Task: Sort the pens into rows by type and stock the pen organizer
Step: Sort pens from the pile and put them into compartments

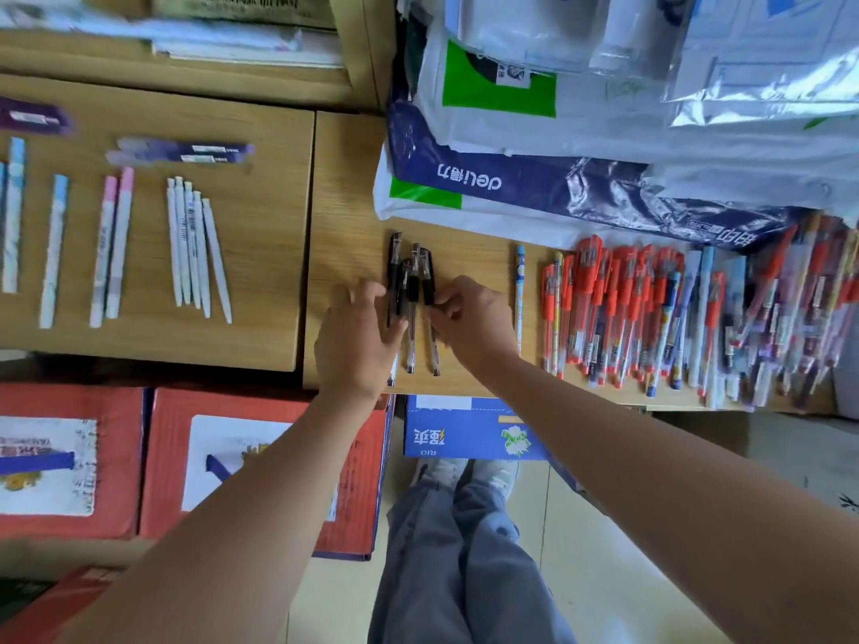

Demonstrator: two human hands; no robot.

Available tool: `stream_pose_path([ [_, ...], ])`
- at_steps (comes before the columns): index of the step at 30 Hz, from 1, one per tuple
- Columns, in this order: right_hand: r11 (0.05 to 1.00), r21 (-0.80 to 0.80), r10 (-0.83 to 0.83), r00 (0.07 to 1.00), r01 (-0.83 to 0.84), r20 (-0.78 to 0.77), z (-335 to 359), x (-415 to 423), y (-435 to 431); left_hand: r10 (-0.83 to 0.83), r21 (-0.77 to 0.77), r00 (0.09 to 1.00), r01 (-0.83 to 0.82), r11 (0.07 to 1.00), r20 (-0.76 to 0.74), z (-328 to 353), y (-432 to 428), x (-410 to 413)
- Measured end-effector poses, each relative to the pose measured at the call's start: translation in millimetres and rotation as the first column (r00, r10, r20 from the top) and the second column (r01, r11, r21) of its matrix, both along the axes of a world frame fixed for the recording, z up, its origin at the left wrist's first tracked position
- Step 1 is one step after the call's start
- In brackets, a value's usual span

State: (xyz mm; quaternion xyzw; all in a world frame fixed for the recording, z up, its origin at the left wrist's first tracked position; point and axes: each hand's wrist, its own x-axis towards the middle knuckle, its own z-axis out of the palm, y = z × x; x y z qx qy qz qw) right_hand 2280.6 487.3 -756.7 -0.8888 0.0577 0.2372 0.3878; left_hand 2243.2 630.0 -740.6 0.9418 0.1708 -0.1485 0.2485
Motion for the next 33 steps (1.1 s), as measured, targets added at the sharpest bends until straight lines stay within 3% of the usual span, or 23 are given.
stream_pose_path([
  [4, 0.999, 0.041, 0.002, 1.0, -0.001, -0.03, -2.3, -1.4, 14.2, -0.016, -0.093, 1.0, 0.018, 0.996, 0.018, -4.0, 4.0, -7.8],
  [11, 0.997, 0.062, 0.036, 0.999, -0.038, 0.037, 11.9, 2.0, -7.6, -0.087, 0.027, 0.989, 0.085, 0.996, 0.117, 2.9, 1.3, -2.4],
  [15, 0.998, -0.045, -0.046, 0.995, 0.049, 0.084, 17.3, 0.0, -45.8, -0.153, -0.002, 0.973, 0.156, 0.988, 0.171, 17.7, -24.7, 10.8],
  [22, 0.991, -0.094, -0.084, 0.994, 0.09, 0.064, 22.4, -19.2, -125.5, -0.349, -0.071, 0.936, 0.346, 0.935, -0.032, 15.7, -101.4, 29.1],
  [25, 0.991, -0.091, -0.092, 0.994, 0.096, 0.054, 19.2, -27.9, -153.8, -0.317, -0.019, 0.94, 0.318, 0.948, -0.128, 2.8, -127.6, 31.7],
  [29, 0.988, -0.095, -0.111, 0.99, 0.118, 0.084, 18.9, -34.3, -186.4, -0.225, 0.064, 0.962, 0.237, 0.969, -0.151, -5.7, -150.3, 29.7],
  [33, 0.966, -0.099, -0.227, 0.966, 0.239, 0.12, 21.4, -34.3, -215.0, -0.154, 0.105, 0.966, 0.179, 0.978, -0.209, -1.7, -162.6, 33.2],
])
